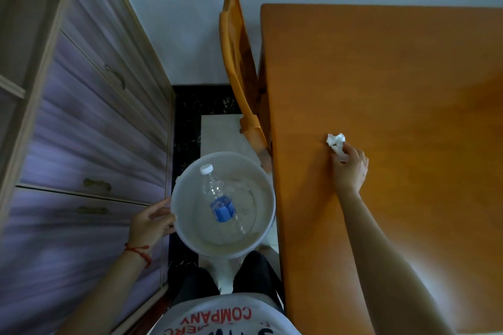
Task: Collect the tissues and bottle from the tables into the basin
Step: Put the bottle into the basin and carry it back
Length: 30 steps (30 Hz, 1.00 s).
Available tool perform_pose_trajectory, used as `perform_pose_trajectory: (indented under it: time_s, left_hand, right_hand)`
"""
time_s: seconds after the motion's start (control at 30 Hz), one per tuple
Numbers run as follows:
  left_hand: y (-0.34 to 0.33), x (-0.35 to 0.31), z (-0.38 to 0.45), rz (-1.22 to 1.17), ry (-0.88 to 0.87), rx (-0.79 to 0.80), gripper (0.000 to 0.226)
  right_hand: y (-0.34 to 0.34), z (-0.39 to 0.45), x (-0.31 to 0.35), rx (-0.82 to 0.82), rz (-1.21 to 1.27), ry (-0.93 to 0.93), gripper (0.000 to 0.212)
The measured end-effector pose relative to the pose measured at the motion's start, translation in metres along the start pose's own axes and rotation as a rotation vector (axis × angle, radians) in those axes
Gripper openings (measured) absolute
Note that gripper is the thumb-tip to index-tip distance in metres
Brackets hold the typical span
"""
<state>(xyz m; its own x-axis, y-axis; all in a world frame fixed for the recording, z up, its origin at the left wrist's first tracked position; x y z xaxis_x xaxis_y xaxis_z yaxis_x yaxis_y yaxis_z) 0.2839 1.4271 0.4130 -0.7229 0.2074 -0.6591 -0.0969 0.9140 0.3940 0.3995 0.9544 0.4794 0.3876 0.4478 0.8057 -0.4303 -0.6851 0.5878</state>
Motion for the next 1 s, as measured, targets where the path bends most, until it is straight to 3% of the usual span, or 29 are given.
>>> perform_pose_trajectory:
  time_s: [0.4,0.8,1.0]
  left_hand:
    - [-0.003,-0.002,-0.004,-0.012,0.019,-0.016,0.046]
    - [0.004,0.003,-0.017,-0.075,0.038,-0.010,0.045]
    - [0.020,0.009,-0.029,-0.096,0.015,-0.010,0.044]
  right_hand:
    - [-0.002,-0.042,0.028,0.052,0.244,0.051,0.024]
    - [-0.078,-0.176,0.077,0.441,0.331,0.144,0.026]
    - [-0.110,-0.211,0.077,0.632,0.189,0.186,0.047]
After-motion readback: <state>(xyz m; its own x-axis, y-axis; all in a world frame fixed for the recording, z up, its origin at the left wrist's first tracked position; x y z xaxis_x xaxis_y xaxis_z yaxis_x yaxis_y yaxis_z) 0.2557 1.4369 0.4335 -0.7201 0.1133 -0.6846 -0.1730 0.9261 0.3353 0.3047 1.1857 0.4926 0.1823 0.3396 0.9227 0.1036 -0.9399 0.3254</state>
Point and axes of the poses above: each hand's wrist, its own z-axis towards the middle knuckle, its own y-axis out of the back of the hand, x = y × z, the point moved 10 cm from there along z, towards the middle knuckle, and after that the axes turned 14 degrees about z, right-handed, at the moved point
